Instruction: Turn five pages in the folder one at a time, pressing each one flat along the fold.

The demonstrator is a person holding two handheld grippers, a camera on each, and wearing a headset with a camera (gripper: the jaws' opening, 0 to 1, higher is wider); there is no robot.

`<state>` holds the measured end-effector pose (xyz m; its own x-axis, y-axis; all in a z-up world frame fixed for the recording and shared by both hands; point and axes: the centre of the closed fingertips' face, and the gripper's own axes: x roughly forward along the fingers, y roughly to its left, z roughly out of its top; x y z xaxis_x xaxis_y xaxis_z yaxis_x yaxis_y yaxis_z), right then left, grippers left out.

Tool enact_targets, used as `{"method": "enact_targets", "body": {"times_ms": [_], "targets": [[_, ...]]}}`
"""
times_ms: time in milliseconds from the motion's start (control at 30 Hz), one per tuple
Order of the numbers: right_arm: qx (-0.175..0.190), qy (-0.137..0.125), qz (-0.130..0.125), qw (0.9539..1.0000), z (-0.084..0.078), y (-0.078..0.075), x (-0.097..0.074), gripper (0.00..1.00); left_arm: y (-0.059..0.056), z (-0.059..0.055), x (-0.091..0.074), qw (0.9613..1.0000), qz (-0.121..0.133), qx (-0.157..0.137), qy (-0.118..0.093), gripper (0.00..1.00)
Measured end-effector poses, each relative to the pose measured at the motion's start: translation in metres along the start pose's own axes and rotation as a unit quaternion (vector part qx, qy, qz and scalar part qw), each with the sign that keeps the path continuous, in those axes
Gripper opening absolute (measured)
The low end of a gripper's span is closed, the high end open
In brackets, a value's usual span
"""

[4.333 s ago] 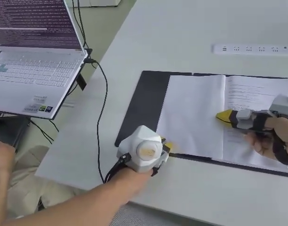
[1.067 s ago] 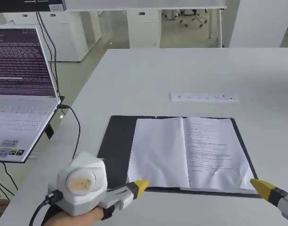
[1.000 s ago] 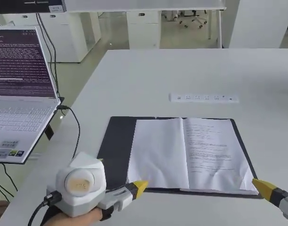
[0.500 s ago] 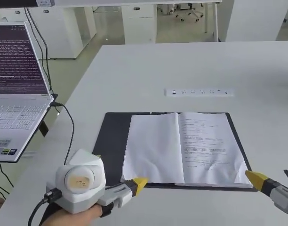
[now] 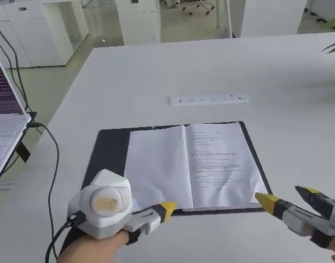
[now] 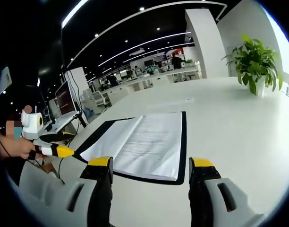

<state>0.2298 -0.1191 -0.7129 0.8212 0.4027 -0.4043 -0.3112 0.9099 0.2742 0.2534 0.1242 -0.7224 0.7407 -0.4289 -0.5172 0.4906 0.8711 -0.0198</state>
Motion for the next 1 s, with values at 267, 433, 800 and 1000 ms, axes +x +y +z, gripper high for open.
{"method": "enact_targets", "body": {"times_ms": [267,433,800,1000], "targets": [[0.017,0.008,-0.004,0.9998,-0.013,-0.01,-0.003,0.63,-0.027,0.001,0.028,0.9995,-0.027,0.012,0.011,0.77],[0.023,0.011,-0.003,0.9997,-0.019,-0.012,-0.003,0.63,-0.045,0.002,0.05,0.9988,-0.043,0.017,0.017,0.77],[0.029,0.005,-0.002,0.9996,-0.02,-0.01,-0.003,0.63,-0.082,0.007,0.097,0.9956,-0.079,0.042,0.029,0.78],[0.028,0.004,-0.002,0.9996,-0.023,-0.012,-0.001,0.64,-0.101,0.008,0.121,0.9939,-0.091,0.054,0.032,0.78]]}}
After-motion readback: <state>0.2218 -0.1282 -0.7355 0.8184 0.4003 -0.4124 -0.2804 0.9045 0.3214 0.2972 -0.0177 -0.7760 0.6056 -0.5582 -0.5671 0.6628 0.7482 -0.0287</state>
